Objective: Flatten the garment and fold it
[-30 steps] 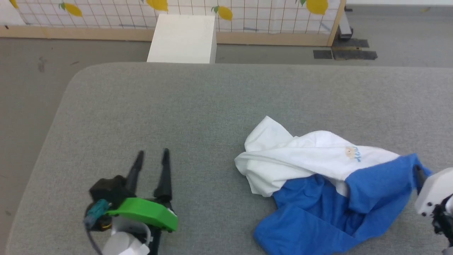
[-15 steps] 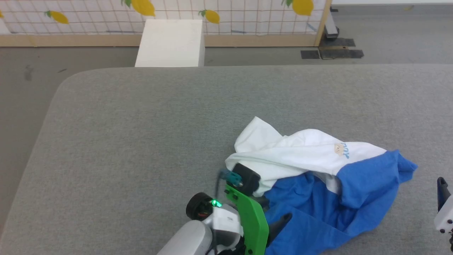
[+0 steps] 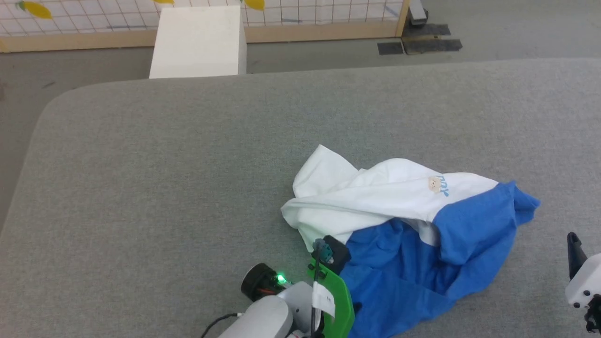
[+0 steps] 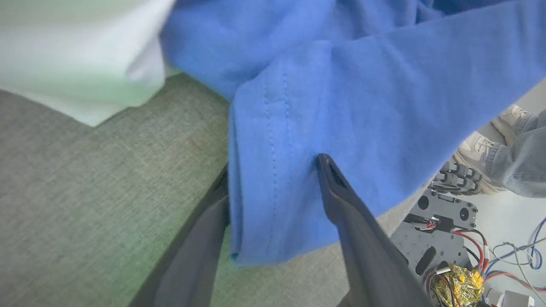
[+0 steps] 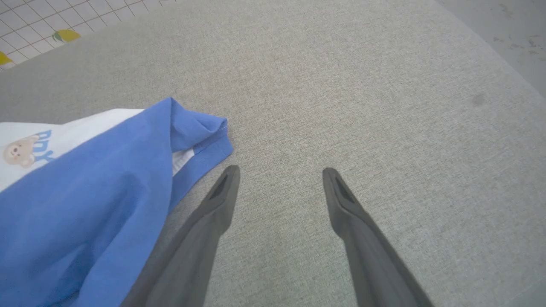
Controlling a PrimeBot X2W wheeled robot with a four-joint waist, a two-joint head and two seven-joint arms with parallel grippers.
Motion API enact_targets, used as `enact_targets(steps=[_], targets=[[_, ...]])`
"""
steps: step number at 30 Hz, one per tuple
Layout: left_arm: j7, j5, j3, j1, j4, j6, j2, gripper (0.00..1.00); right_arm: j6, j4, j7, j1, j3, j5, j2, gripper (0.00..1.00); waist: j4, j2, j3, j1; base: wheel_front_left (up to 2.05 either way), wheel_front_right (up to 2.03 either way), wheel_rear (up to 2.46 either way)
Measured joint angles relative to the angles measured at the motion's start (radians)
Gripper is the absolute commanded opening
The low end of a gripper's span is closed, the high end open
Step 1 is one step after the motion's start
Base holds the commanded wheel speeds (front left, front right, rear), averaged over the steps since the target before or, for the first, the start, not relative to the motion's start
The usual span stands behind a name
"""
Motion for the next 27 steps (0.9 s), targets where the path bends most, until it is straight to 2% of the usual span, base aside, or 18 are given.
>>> enact_targets(steps=[1, 4, 6, 9, 13, 16, 20, 23, 27], targets=[[-0.015, -0.007, -0.001, -0.001, 0.006, -0.001, -0.005, 0.00, 0.000, 0.005, -0.004, 0.000, 0.001, 0.001, 0.000, 1.00, -0.001, 0.0000, 0.003, 0.0000, 0.00, 0.00, 0.00], [-0.070, -0.048, 0.025, 0.000, 0.009, -0.002, -0.012, 0.00, 0.000, 0.017, -0.008, 0.000, 0.002, 0.005, 0.000, 1.00, 0.002, 0.0001, 0.006, 0.0000, 0.00, 0.00, 0.00], [-0.127, -0.119, 0.080, 0.002, -0.019, -0.002, -0.018, 0.00, 0.000, 0.023, -0.013, 0.000, 0.004, 0.006, 0.000, 1.00, 0.009, 0.0000, 0.004, 0.0000, 0.00, 0.00, 0.00], [-0.206, -0.191, 0.181, -0.002, -0.095, 0.025, -0.023, 0.00, 0.000, 0.028, -0.015, 0.000, 0.010, 0.006, 0.000, 1.00, 0.024, 0.0000, -0.001, 0.0001, 0.00, 0.00, 0.00], [-0.310, -0.220, 0.360, -0.039, -0.200, 0.109, 0.012, 0.00, 0.000, 0.031, -0.017, 0.000, 0.025, 0.006, 0.000, 1.00, 0.049, 0.0000, -0.009, 0.0000, 0.00, 0.00, 0.00], [-0.385, -0.222, 0.518, -0.051, -0.224, 0.202, 0.089, 0.00, 0.000, 0.034, -0.018, 0.000, 0.043, 0.006, 0.000, 1.00, 0.065, 0.0000, -0.016, 0.0000, 0.00, 0.00, 0.00], [-0.475, -0.214, 0.701, -0.024, -0.183, 0.322, 0.187, 0.00, 0.000, 0.040, -0.024, -0.001, 0.075, 0.006, 0.002, 1.00, 0.072, 0.0000, -0.024, 0.0000, 0.00, 0.00, 0.00], [-0.537, -0.230, 0.819, 0.046, -0.149, 0.397, 0.209, 0.00, 0.000, 0.044, -0.025, -0.001, 0.089, 0.006, 0.002, 1.00, 0.067, 0.0000, -0.025, 0.0000, 0.00, 0.00, 0.00], [-0.630, -0.284, 0.975, 0.145, -0.086, 0.470, 0.197, 0.00, 0.000, 0.049, -0.033, -0.001, 0.096, 0.006, 0.002, 1.00, 0.065, 0.0000, -0.025, 0.0000, 0.00, 0.00, 0.00]])
